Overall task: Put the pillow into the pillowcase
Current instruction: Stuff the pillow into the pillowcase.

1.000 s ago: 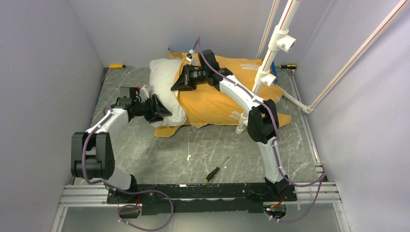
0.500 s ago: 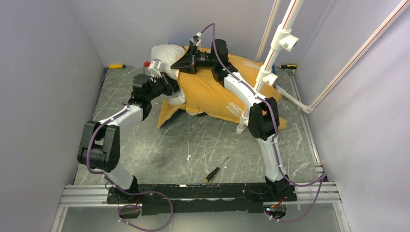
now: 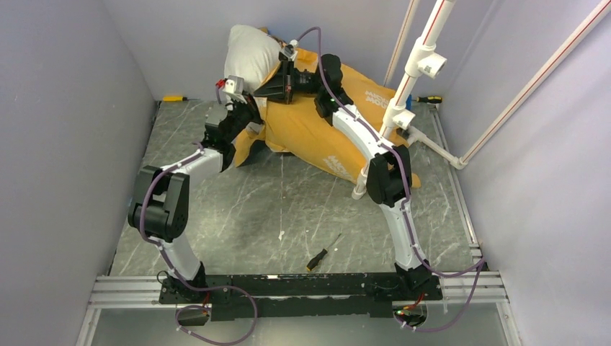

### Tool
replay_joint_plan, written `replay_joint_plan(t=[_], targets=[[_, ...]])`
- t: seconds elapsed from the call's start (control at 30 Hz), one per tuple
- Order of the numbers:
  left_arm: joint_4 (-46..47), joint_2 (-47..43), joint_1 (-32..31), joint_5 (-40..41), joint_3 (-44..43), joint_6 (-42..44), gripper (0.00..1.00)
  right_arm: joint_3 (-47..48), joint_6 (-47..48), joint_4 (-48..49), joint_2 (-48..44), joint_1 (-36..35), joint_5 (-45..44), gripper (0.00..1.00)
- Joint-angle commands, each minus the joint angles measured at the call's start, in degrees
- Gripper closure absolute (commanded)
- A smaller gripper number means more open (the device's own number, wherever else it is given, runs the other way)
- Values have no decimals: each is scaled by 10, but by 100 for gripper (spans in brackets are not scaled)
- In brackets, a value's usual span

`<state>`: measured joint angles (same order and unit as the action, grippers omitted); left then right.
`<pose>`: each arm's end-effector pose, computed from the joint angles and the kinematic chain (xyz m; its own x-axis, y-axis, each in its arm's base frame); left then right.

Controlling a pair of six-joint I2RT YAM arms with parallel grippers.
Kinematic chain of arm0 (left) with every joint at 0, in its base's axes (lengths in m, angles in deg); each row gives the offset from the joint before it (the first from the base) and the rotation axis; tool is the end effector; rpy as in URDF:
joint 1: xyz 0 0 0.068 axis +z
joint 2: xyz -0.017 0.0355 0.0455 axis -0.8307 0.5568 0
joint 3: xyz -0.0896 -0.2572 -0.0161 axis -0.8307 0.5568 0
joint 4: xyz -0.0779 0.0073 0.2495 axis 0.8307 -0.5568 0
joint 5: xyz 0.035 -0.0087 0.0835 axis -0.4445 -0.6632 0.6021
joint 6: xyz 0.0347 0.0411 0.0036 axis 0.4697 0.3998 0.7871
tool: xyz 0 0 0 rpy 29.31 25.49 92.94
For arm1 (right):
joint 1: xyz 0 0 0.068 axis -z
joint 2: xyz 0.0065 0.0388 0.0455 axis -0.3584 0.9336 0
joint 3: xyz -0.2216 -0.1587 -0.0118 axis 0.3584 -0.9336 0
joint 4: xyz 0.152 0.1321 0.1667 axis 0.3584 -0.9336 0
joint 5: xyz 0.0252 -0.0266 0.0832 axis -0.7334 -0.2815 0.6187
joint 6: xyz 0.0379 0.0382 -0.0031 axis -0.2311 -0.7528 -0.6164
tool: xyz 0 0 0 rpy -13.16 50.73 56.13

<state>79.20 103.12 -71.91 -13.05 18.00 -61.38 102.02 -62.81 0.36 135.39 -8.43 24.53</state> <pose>0.3831 -0.1223 0.2973 -0.1273 -0.4162 -0.9003 0.6291 0.6679 -0.3977 0.4500 0.2904 0.3713 -0.9603 -0.0178 -0.2784 -0.2723 -0.1579 0.9492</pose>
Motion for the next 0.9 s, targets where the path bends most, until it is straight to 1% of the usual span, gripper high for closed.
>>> replay_joint_plan(t=[0.0,0.03,0.07,0.13,0.17,0.23,0.27,0.33,0.43,0.5,0.57,0.63,0.7,0.77,0.87], targets=[[159,-12,-35,-29,-47,21,100,99,-68,123,-18,-58,103,100],[144,-17,-32,-19,-49,25,100,89,-68,128,-22,-57,100,100],[133,-16,-31,-31,-58,26,100,73,-63,132,-31,-55,94,100],[109,1,-33,-108,-90,4,100,47,-39,120,-48,-49,80,100],[112,12,-34,-149,-102,-20,100,47,-29,113,-48,-45,76,100],[184,29,-38,-191,-80,-98,100,65,-23,100,-40,-35,64,100],[257,38,-38,-205,-60,-143,100,76,-24,99,-35,-28,57,100],[327,49,-38,-240,-26,-219,100,82,-22,95,-31,-17,38,100],[371,51,-43,-323,17,-277,100,92,-10,80,-22,-10,30,100],[387,38,-47,-341,55,-291,100,94,6,59,-17,-10,28,100],[385,12,-49,-350,94,-285,100,92,16,44,-12,-11,24,100],[343,-27,-49,-360,131,-249,100,84,21,36,-7,-11,18,100],[267,-83,-50,-345,170,-192,100,80,39,13,-1,-15,15,100],[183,-148,-51,-305,202,-130,100,85,63,-19,10,-24,14,100],[-5,-250,-62,-225,231,-27,100,91,61,-26,30,-43,12,100]])
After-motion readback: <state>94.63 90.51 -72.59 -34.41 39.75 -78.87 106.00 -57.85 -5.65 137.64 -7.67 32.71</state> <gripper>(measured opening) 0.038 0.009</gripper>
